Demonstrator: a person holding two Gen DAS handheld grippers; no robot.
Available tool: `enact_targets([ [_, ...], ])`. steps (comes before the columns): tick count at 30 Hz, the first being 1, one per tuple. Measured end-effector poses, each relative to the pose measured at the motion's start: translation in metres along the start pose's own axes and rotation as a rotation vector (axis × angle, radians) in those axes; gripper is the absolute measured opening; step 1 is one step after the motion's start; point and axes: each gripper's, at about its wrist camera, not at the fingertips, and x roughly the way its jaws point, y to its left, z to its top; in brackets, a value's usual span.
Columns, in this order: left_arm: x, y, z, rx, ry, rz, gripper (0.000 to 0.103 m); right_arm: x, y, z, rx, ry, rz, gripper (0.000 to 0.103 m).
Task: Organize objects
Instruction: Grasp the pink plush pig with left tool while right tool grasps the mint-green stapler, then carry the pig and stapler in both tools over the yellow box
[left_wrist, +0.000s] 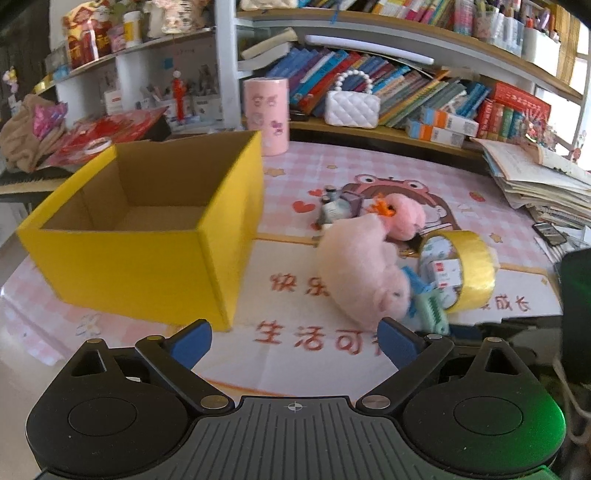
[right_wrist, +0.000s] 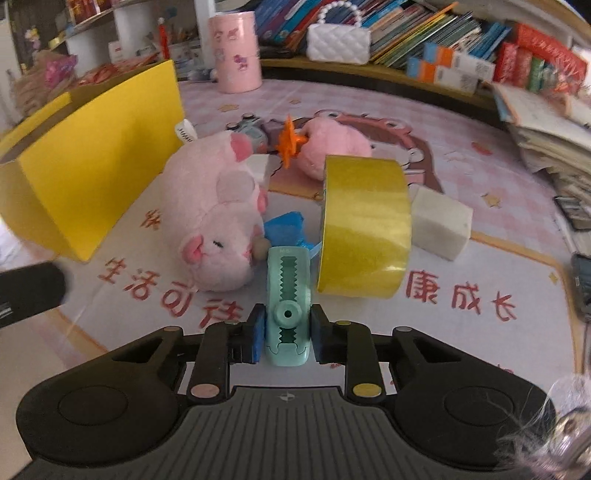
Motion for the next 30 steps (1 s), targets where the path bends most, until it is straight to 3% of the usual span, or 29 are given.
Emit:
enact_targets([
  [3,0.013,-0.014,0.01,0.011,0.007,-0.024,0.097,-0.013,-0.008,-0.001,-0.011,0.003,0.041,0.023],
  [8,0.046,-0.027,0.03,-0.058,0.02,-0.065,0.097,-0.038,-0.02,-0.003,-0.069,-0.037,0.055,0.023],
  [14,0.084,-0.044,0.044,-0.043,0.034,-0.03,0.096,-0.052,-0.033,-0.008,-0.119,-0.075,0.059,0.023],
  [19,0.11,-0.041,0.046,-0.093,0.083,-0.013,0.085,-0.056,-0.039,-0.013,-0.117,-0.066,0.059,0.023],
  [20,0.114,-0.04,0.045,-0.094,0.095,-0.025,0.074,-0.057,-0.04,-0.014,-0.114,-0.067,0.057,0.023],
  [24,0.11,-0.032,0.041,-0.118,0.094,-0.074,0.064,-0.06,-0.039,-0.018,-0.097,-0.065,0.05,0.023],
  [30,0.066,-0.009,0.039,-0.151,0.041,-0.133,0.063,-0.064,-0.025,-0.021,-0.074,-0.066,0.031,0.023],
])
